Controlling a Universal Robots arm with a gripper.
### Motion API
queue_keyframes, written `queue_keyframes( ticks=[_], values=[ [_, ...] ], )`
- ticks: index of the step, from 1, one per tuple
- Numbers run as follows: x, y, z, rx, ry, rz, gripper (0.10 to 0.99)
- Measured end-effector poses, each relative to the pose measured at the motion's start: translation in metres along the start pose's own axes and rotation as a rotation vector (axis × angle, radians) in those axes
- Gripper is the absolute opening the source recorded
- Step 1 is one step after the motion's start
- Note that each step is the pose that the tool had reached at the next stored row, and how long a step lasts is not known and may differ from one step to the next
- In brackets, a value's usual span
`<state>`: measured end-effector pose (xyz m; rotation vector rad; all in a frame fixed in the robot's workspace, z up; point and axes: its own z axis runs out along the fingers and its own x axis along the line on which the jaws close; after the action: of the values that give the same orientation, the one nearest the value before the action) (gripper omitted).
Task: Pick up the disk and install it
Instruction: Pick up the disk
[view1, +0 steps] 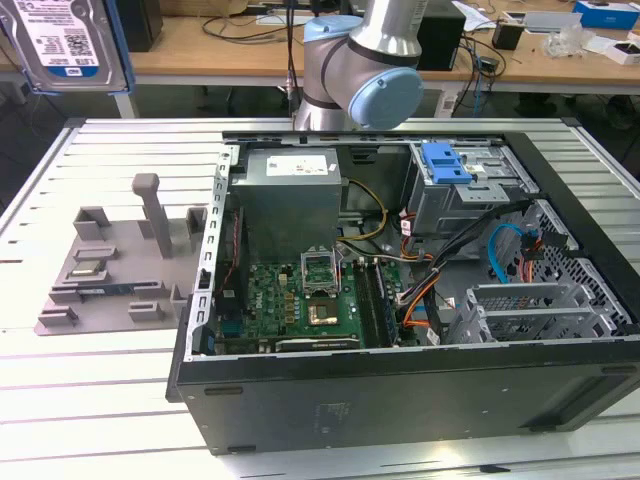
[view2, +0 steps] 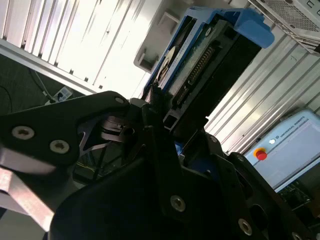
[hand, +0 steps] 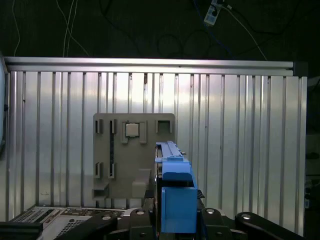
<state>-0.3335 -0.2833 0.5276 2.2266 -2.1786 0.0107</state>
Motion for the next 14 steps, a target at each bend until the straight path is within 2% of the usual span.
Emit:
queue_keyframes(
  ticks=[2, 6, 9, 11, 13, 14],
  values=[
    [0.0003, -0.0148, -0.0001, 0.000, -0.0001, 0.000, 0.369],
    [0.0007, -0.0321, -0.0004, 0.000, 0.0000, 0.000, 0.369],
    [0.0013, -0.0581, -0.0007, 0.000, -0.0001, 0.000, 0.369],
    [0.0015, -0.0675, -0.0009, 0.000, 0.0000, 0.000, 0.369],
    [0.0019, -0.0847, -0.0011, 0.000, 0.0000, 0.000, 0.369],
    [0.0020, -0.0900, -0.0011, 0.000, -0.0001, 0.000, 0.369]
  ],
)
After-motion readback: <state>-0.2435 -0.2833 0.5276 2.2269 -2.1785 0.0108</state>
